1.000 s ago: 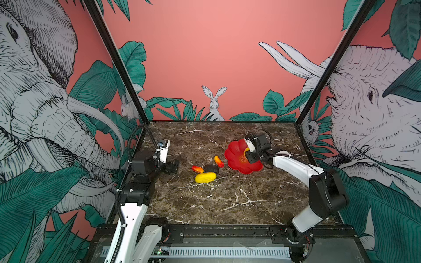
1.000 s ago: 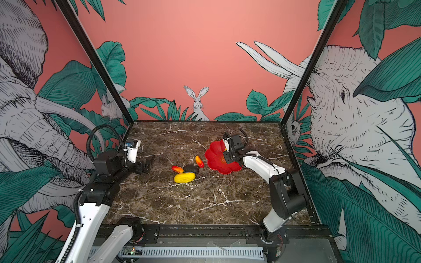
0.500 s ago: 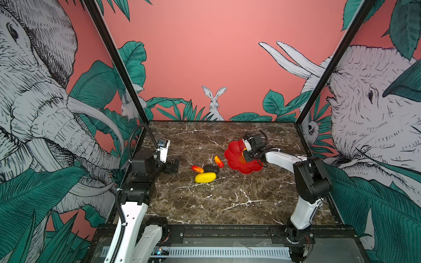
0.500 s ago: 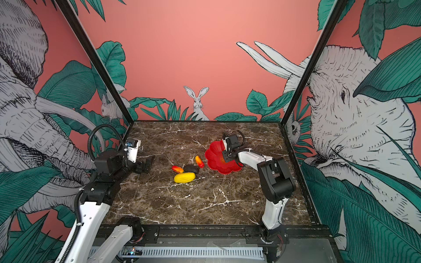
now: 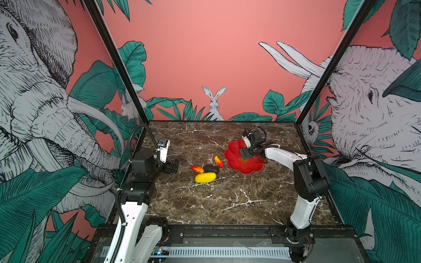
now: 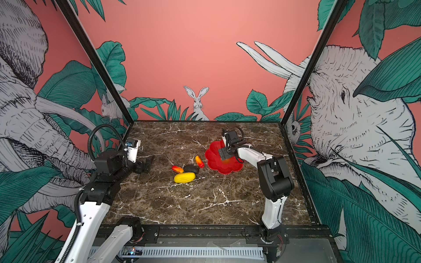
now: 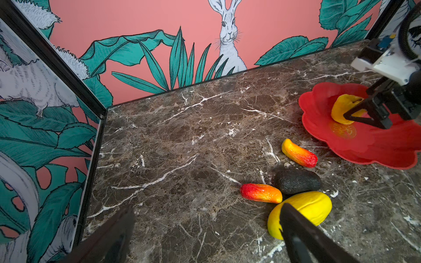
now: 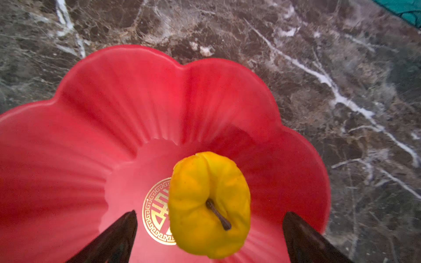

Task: Arrange fruit in a fruit bowl
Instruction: Place the fruit in the fruit bowl, then pick up the fruit from the center of the table.

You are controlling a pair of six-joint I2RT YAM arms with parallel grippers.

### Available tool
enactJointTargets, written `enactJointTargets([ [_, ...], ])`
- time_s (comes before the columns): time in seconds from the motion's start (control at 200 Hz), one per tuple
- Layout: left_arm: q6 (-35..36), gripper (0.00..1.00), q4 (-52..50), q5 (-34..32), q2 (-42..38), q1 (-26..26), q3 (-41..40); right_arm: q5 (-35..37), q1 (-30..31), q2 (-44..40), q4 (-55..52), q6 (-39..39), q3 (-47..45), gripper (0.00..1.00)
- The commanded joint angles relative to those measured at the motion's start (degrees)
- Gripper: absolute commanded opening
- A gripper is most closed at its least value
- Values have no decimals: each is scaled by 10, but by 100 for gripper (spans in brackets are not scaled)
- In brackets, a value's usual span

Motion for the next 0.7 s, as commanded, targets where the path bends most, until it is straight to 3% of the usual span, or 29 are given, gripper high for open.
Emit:
enactJointTargets([
  [0.0, 7, 100, -1, -5, -2, -1, 0, 22, 22, -76, -63, -35, 40, 99],
  [0.12, 7, 100, 0, -5, -4, -1, 1, 6, 68, -103, -110, -74, 69, 99],
  [0.32, 7, 100, 0, -2, -3, -1, 1, -112, 164, -103, -123, -142, 72, 99],
  [0.45, 7, 100, 0, -3, -4, -1, 0, -171, 223, -58, -137, -173, 90, 99],
  [0.695, 8, 100, 1, -4, -5, -1, 0, -173, 291, 63, -214, -200, 175, 99],
])
